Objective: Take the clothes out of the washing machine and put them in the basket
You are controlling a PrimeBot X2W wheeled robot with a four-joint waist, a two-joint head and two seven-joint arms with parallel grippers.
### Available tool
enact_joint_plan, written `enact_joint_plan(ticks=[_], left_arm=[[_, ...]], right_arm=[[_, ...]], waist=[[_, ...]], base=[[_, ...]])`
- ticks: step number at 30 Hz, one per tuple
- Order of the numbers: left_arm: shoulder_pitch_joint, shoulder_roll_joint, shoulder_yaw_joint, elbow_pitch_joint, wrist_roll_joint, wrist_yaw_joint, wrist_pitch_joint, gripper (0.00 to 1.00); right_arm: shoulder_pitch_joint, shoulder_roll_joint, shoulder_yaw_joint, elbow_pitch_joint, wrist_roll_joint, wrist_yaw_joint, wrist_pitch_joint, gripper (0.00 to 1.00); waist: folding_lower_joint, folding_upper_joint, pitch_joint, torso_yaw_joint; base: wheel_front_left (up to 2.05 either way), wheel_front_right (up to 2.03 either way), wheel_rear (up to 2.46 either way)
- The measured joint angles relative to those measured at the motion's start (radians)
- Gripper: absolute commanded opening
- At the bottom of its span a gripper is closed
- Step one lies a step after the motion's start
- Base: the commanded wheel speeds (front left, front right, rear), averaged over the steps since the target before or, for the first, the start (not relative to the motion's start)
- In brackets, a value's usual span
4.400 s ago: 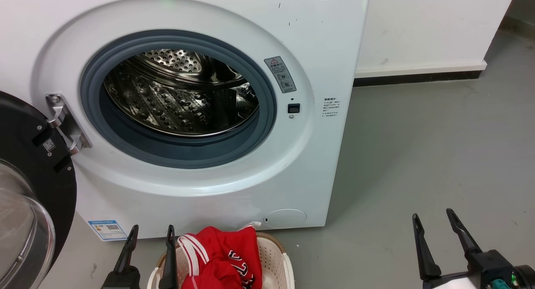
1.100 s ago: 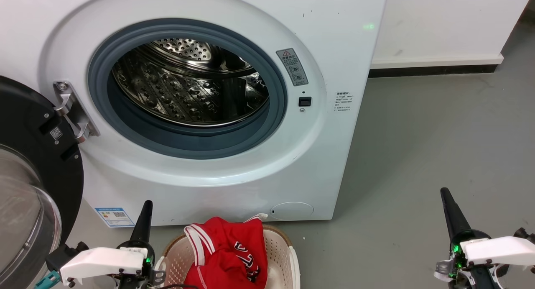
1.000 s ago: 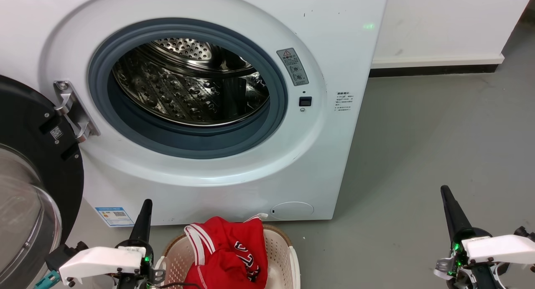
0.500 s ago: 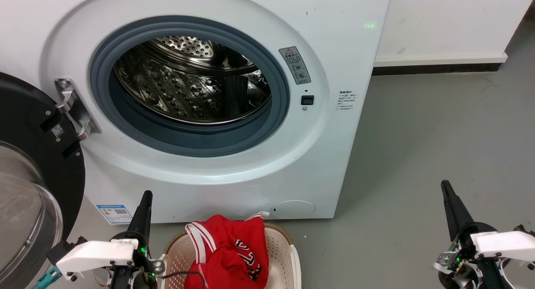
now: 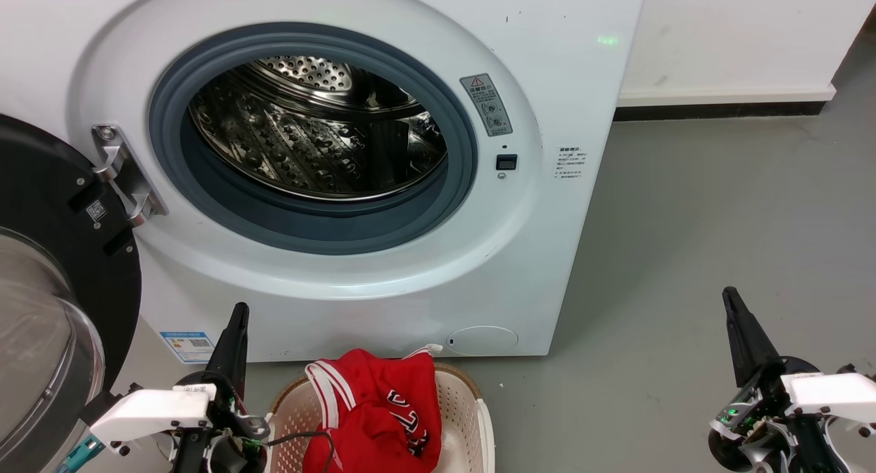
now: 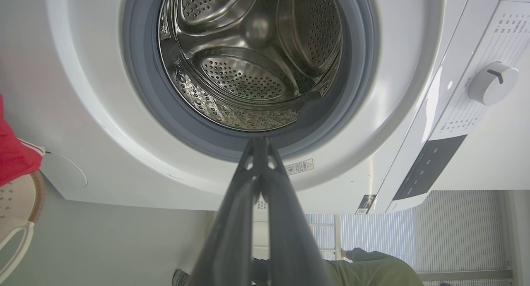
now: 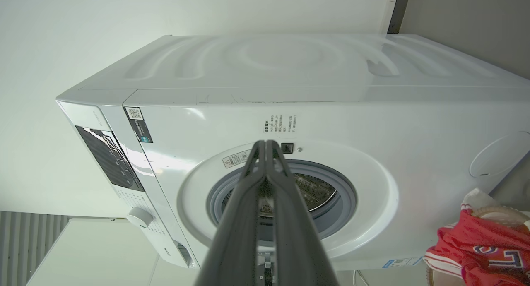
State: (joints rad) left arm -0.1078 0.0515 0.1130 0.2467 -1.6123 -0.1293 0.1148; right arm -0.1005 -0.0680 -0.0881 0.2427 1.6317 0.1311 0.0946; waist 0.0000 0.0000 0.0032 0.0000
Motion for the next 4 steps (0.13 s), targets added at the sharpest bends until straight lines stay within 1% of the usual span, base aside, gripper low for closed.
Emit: enact_joint_plan(ticks=[4], left_arm=[[0.000, 0.000, 0.000, 0.000, 0.000, 0.000, 0.000, 0.00]], right_arm=[[0.000, 0.000, -0.001, 0.000, 0.000, 0.000, 0.000, 0.00]], waist=[[0.0000, 0.0000, 0.000, 0.000]], base=[[0.00, 0.00, 0.00]])
